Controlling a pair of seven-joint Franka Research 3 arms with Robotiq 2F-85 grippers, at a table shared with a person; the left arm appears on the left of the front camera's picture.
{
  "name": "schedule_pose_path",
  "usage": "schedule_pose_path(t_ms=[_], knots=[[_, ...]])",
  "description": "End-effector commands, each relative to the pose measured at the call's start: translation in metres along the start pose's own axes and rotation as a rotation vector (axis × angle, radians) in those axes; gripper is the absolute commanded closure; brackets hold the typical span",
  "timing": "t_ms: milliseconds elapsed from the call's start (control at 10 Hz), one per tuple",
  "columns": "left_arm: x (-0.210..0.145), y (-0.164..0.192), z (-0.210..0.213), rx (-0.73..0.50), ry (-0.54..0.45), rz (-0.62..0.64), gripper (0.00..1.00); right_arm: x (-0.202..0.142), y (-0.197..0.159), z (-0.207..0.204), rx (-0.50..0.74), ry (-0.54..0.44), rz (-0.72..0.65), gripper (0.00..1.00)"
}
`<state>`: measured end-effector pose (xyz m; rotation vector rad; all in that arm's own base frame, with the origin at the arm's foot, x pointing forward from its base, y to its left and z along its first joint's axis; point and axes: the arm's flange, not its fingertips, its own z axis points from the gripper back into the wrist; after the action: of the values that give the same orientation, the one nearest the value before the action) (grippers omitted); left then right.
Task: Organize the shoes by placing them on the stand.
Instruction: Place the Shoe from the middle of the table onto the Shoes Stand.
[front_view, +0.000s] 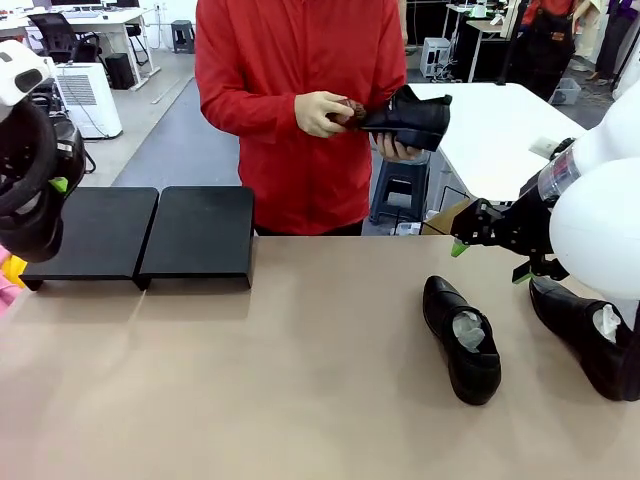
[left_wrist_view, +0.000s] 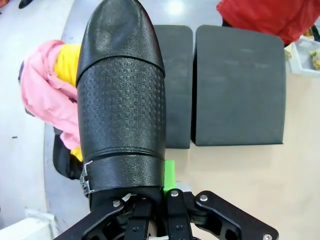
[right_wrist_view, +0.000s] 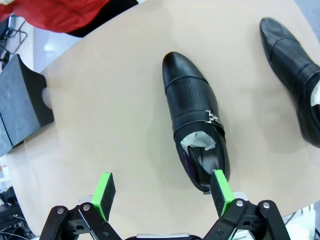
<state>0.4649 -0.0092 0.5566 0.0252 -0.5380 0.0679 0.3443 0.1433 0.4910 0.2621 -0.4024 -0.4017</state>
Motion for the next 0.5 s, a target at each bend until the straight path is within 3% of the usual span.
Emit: schedule_pose_path(t_ms=[0, 400], knots=[[-0.0022, 0.0005, 0.0064, 0.01, -0.013, -0.012, 1.0, 0.0005, 0.0026, -0.0015, 0.017, -0.005, -0.008, 0.0], [-0.0011, -0.0016, -0.0002, 0.0, 0.002, -0.004, 1.0, 0.0005, 0.0026, -0.0015, 0.017, -0.005, -0.008, 0.0]])
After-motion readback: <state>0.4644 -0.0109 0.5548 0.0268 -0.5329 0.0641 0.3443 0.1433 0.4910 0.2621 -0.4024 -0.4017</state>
